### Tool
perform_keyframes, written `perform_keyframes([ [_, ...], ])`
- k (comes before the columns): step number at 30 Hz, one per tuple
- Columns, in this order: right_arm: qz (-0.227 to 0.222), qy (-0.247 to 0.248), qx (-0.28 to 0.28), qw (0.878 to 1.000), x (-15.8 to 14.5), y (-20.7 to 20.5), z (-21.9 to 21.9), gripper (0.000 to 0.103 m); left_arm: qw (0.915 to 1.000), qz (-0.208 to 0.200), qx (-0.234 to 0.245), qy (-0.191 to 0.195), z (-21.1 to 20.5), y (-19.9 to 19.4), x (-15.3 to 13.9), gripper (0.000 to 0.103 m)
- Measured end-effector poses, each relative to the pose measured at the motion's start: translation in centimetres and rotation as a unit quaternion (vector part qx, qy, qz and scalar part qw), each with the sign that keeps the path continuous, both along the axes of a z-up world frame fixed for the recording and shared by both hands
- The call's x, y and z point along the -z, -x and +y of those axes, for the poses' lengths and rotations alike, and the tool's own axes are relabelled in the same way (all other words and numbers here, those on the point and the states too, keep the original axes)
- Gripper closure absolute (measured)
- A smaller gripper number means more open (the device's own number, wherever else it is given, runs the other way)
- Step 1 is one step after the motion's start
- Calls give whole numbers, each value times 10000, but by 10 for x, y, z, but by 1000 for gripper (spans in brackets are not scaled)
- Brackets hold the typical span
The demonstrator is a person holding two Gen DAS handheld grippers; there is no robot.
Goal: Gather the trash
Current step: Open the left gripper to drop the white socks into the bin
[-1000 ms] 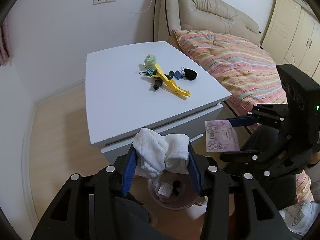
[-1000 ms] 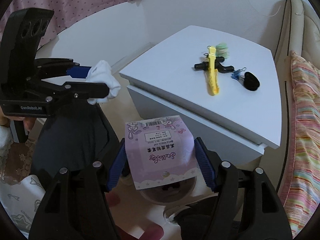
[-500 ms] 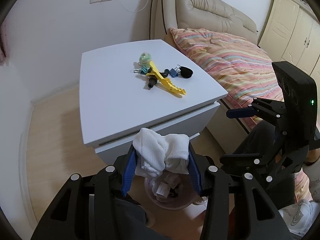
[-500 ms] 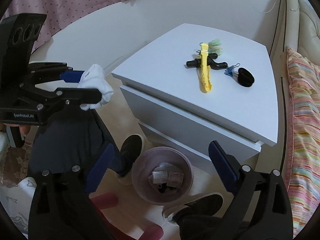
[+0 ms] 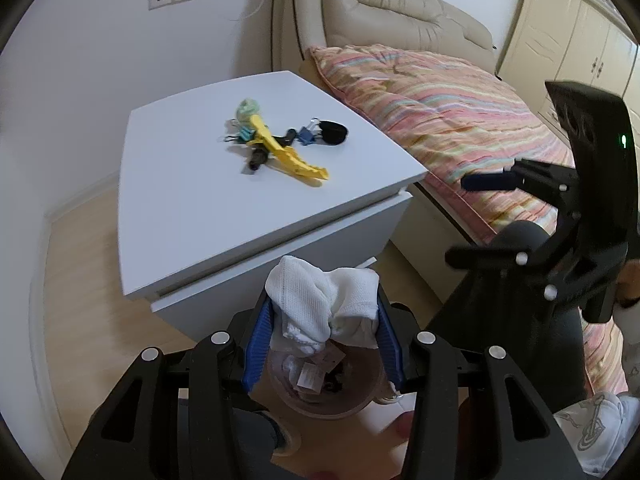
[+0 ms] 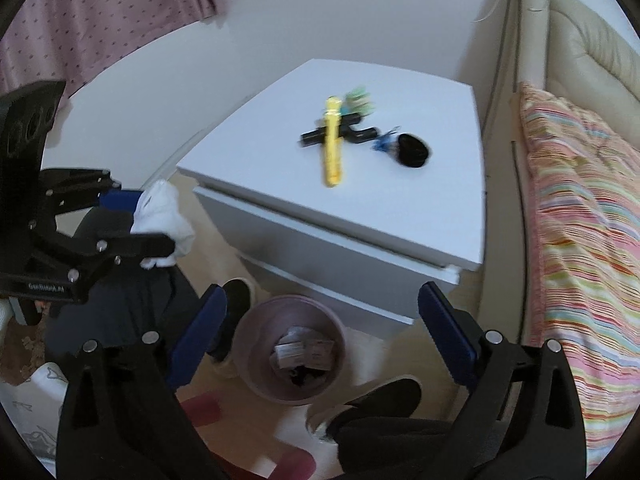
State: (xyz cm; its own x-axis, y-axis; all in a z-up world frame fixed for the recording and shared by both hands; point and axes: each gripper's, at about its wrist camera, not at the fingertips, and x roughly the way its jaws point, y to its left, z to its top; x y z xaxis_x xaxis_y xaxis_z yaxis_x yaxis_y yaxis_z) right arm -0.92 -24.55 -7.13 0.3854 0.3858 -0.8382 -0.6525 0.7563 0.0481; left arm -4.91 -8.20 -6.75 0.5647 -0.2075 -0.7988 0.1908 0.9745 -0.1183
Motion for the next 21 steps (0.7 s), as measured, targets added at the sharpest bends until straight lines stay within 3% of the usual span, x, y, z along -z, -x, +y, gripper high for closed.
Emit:
perform_keyframes([
  [9, -180, -56, 402, 9990, -10, -10, -27, 8, 9997, 57, 229, -11, -20, -4, 2, 56],
  [12, -181, -86, 426, 9989, -10, -10, -30, 8, 9995, 58, 296, 15, -23, -5, 2, 51],
  [14, -175, -106, 432, 9989, -10, -10, -31, 8, 9996, 50, 288, 33, -23, -5, 2, 38],
  [15, -171, -111, 434, 9989, -10, -9, -31, 8, 9996, 44, 270, 63, -23, -5, 2, 24],
  [16, -163, -114, 438, 9988, -10, -9, -31, 8, 9997, 2, 244, 99, -22, -5, 2, 18],
  [21, -155, -126, 446, 9988, -9, -8, -31, 7, 9999, -56, 119, 83, -17, -6, 1, 11],
])
